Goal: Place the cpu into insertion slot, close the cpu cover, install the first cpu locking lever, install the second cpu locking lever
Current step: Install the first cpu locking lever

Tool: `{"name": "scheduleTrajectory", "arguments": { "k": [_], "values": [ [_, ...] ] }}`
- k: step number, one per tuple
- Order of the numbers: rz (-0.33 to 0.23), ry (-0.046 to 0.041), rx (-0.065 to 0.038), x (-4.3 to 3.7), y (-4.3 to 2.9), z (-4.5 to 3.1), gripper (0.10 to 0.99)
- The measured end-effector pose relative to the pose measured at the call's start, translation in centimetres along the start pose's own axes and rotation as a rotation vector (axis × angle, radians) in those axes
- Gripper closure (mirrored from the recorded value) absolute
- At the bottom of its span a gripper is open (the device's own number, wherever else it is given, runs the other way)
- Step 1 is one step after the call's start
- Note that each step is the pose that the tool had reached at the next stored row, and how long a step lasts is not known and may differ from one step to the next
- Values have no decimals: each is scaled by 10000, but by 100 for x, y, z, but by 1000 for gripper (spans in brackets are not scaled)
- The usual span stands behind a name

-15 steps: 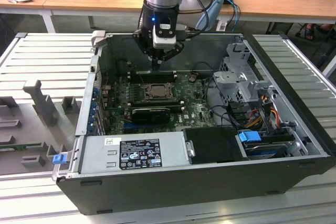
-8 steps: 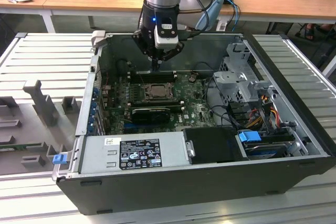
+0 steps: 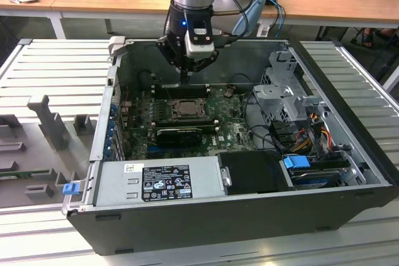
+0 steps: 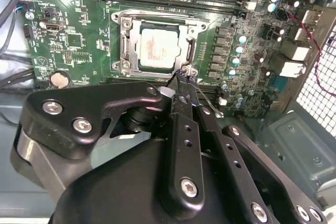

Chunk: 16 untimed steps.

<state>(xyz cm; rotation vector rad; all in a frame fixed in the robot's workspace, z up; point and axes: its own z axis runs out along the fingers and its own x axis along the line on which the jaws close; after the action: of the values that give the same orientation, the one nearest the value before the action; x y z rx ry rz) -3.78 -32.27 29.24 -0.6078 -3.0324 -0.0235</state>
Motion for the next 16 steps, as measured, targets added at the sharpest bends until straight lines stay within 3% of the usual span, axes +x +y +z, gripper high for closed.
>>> {"name": "scheduleTrajectory", "arguments": {
  "k": [16],
  "values": [
    [-768,4,39,0,0,0,980]
  ]
}}
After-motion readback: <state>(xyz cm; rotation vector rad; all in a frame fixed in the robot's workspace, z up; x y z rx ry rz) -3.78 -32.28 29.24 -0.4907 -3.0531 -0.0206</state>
